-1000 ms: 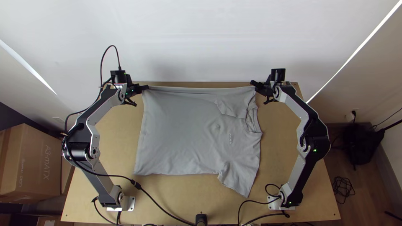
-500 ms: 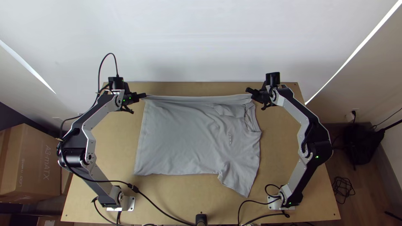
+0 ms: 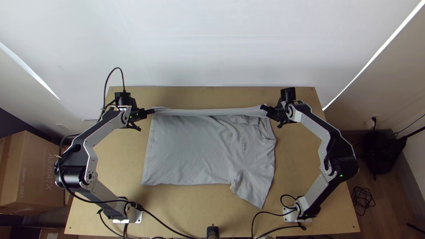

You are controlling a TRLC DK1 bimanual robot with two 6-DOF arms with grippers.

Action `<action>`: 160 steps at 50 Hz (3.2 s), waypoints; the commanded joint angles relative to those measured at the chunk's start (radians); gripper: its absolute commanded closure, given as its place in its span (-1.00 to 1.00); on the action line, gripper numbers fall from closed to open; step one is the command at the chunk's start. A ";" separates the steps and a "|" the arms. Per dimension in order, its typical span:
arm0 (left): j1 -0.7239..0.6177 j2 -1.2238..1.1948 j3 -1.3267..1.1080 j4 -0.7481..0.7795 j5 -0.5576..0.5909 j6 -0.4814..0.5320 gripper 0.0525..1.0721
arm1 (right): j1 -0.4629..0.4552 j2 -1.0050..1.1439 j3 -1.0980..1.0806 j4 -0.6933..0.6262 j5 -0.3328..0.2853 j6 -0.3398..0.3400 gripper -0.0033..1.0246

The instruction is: Fold the t-shirt

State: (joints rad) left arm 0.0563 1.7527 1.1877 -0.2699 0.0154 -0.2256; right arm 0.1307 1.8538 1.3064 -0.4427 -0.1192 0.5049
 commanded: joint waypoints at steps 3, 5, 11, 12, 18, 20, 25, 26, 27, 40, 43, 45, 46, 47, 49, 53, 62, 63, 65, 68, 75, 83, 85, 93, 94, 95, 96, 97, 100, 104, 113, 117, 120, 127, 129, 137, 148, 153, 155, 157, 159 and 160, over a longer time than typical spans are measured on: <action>-0.007 -0.050 -0.071 0.038 -0.009 -0.024 0.95 | 0.004 -0.047 -0.073 0.018 0.033 0.009 0.95; -0.009 -0.058 -0.085 0.041 -0.009 -0.026 0.95 | 0.006 -0.053 -0.088 0.021 0.038 0.009 0.95; -0.026 -0.081 -0.142 0.069 -0.009 -0.012 0.70 | 0.012 -0.077 -0.142 0.055 0.047 0.015 0.95; -0.032 -0.088 -0.152 0.075 -0.009 -0.008 0.58 | 0.014 -0.084 -0.150 0.062 0.049 0.015 0.95; -0.050 -0.121 -0.192 0.093 0.000 0.034 -0.48 | 0.012 -0.117 -0.179 0.079 0.070 0.015 0.91; -0.052 -0.131 -0.195 0.092 0.003 0.052 -0.68 | 0.006 -0.130 -0.183 0.079 0.073 0.015 0.72; -0.046 -0.170 -0.206 0.090 0.003 0.062 -0.87 | -0.019 -0.189 -0.208 0.078 0.075 0.015 0.26; -0.041 -0.182 -0.211 0.095 0.003 0.062 -0.87 | -0.022 -0.206 -0.213 0.078 0.078 0.012 0.17; -0.036 -0.193 -0.212 0.098 0.004 0.060 -0.87 | -0.025 -0.223 -0.219 0.078 0.081 0.011 0.07; 0.048 -0.361 -0.201 0.038 0.104 0.069 -0.87 | -0.095 -0.466 -0.289 0.041 0.076 -0.012 -0.27; 0.065 -0.394 -0.191 -0.008 0.141 0.074 -0.87 | -0.112 -0.505 -0.291 -0.005 0.073 -0.012 -0.27; 0.071 -0.418 -0.186 -0.035 0.153 0.078 -0.87 | -0.132 -0.531 -0.286 -0.045 0.069 -0.012 -0.27; 0.071 -0.432 -0.186 -0.043 0.153 0.080 -0.87 | -0.141 -0.544 -0.283 -0.067 0.067 -0.012 -0.27; 0.073 -0.446 -0.186 -0.051 0.153 0.081 -0.87 | -0.146 -0.553 -0.282 -0.083 0.066 -0.012 -0.27; 0.073 -0.473 -0.186 -0.069 0.156 0.086 -0.87 | -0.158 -0.574 -0.276 -0.126 0.064 -0.009 -0.27; 0.074 -0.519 -0.186 -0.100 0.158 0.089 -0.87 | -0.184 -0.608 -0.263 -0.252 0.021 -0.003 -0.67; 0.073 -0.588 -0.183 -0.146 0.170 0.089 -0.87 | -0.201 -0.607 -0.254 -0.524 -0.125 -0.052 -0.88; 0.071 -0.593 -0.183 -0.147 0.170 0.089 -0.87 | -0.204 -0.601 -0.262 -0.550 -0.135 -0.052 -0.88; 0.071 -0.602 -0.183 -0.153 0.170 0.088 -0.87 | -0.217 -0.585 -0.277 -0.594 -0.166 -0.055 -0.88; 0.068 -0.610 -0.183 -0.160 0.170 0.083 -0.87 | -0.229 -0.571 -0.305 -0.645 -0.206 -0.094 -0.85; 0.063 -0.627 -0.183 -0.175 0.170 0.077 -0.87 | -0.223 -0.538 -0.375 -0.706 -0.229 -0.158 -0.41; 0.057 -0.651 -0.183 -0.193 0.170 0.071 -0.86 | -0.212 -0.527 -0.458 -0.706 -0.229 -0.200 -0.15; 0.057 -0.657 -0.183 -0.198 0.170 0.069 -0.86 | -0.204 -0.521 -0.473 -0.708 -0.234 -0.210 -0.15; 0.054 -0.671 -0.186 -0.212 0.170 0.060 -0.86 | -0.171 -0.505 -0.521 -0.696 -0.240 -0.230 -0.15; 0.054 -0.673 -0.186 -0.213 0.170 0.058 -0.86 | -0.164 -0.504 -0.526 -0.692 -0.240 -0.232 -0.15; 0.053 -0.674 -0.186 -0.216 0.170 0.058 -0.86 | -0.160 -0.499 -0.530 -0.692 -0.241 -0.235 -0.15; 0.051 -0.676 -0.186 -0.219 0.170 0.057 -0.86 | -0.154 -0.499 -0.535 -0.689 -0.241 -0.235 -0.15; 0.050 -0.677 -0.188 -0.219 0.170 0.055 -0.86 | -0.151 -0.496 -0.539 -0.683 -0.243 -0.235 -0.15; 0.048 -0.685 -0.189 -0.221 0.170 0.051 -0.86 | -0.132 -0.487 -0.558 -0.669 -0.246 -0.235 -0.15; 0.043 -0.694 -0.194 -0.224 0.170 0.045 -0.86 | -0.109 -0.478 -0.585 -0.639 -0.246 -0.230 -0.15; 0.039 -0.719 -0.204 -0.233 0.170 0.042 -0.86 | -0.054 -0.456 -0.627 -0.574 -0.246 -0.215 -0.14; 0.037 -0.728 -0.203 -0.246 0.170 0.042 -0.86 | -0.042 -0.450 -0.634 -0.550 -0.246 -0.215 0.00; 0.037 -0.734 -0.203 -0.256 0.170 0.042 -0.86 | -0.026 -0.447 -0.639 -0.530 -0.246 -0.210 0.15; 0.027 -0.739 -0.206 -0.328 0.169 0.114 -0.86 | 0.030 -0.436 -0.654 -0.498 -0.246 -0.198 0.16; 0.022 -0.739 -0.208 -0.367 0.170 0.164 -0.86 | 0.046 -0.432 -0.657 -0.488 -0.246 -0.195 0.28; -0.001 -0.736 -0.229 -0.569 0.169 0.411 -0.87 | 0.064 -0.439 -0.671 -0.445 -0.237 -0.193 0.91; -0.006 -0.728 -0.281 -0.798 0.169 0.718 -0.87 | 0.067 -0.479 -0.671 -0.453 -0.221 -0.195 0.95; -0.004 -0.684 -0.298 -0.874 0.167 0.805 -0.87 | 0.061 -0.498 -0.668 -0.461 -0.220 -0.197 0.95; -0.003 -0.648 -0.300 -0.917 0.167 0.835 -0.86 | 0.061 -0.504 -0.668 -0.462 -0.221 -0.195 0.95; 0.004 -0.607 -0.300 -0.950 0.164 0.858 -0.86 | 0.061 -0.510 -0.670 -0.465 -0.221 -0.195 0.95; 0.008 -0.573 -0.300 -0.965 0.161 0.870 -0.86 | 0.061 -0.518 -0.671 -0.465 -0.220 -0.195 0.95; 0.010 -0.559 -0.301 -0.971 0.159 0.875 -0.86 | 0.060 -0.521 -0.671 -0.465 -0.220 -0.193 0.95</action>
State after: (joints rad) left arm 0.0566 1.1141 0.9142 -1.1957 0.1757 0.5648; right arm 0.1890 1.3502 0.6678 -0.9195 -0.3553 0.3023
